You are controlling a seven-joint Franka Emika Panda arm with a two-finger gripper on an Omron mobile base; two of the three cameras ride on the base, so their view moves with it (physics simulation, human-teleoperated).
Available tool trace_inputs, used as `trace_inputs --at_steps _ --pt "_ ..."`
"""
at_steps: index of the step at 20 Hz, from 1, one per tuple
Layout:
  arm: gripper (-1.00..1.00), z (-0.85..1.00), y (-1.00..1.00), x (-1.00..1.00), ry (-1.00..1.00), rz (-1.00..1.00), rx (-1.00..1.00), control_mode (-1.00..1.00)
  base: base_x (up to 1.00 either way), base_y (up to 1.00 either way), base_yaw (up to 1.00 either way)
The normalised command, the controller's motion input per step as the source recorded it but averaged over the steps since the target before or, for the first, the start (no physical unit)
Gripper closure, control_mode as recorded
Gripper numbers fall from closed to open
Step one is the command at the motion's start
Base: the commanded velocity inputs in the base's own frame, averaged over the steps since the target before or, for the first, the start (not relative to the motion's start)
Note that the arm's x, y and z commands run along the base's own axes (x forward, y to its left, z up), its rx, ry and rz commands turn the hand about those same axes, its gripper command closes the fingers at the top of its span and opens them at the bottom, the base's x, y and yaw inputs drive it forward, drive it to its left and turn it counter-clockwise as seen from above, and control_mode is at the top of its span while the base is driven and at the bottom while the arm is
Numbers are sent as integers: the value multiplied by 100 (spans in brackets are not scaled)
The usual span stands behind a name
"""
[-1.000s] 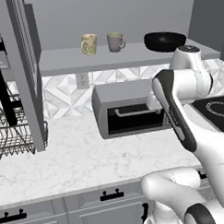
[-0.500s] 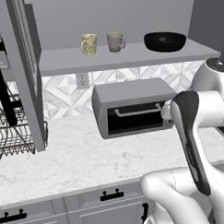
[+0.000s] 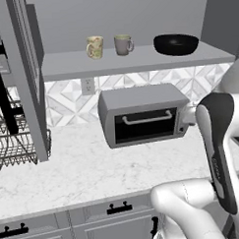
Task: Gather all objects into one cabinet and sort the glasses and bowls to opposite sides.
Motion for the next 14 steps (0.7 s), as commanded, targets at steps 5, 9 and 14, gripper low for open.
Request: trace_inputs --at_steps 5,9,14 --pt "-100 18 19 -7 -2 2 -3 -100 0 0 0" --pt "-100 2 19 -1 -5 3 -1 -100 0 0 0" --pt "-100 0 12 0 0 0 -1 -100 0 0 0"
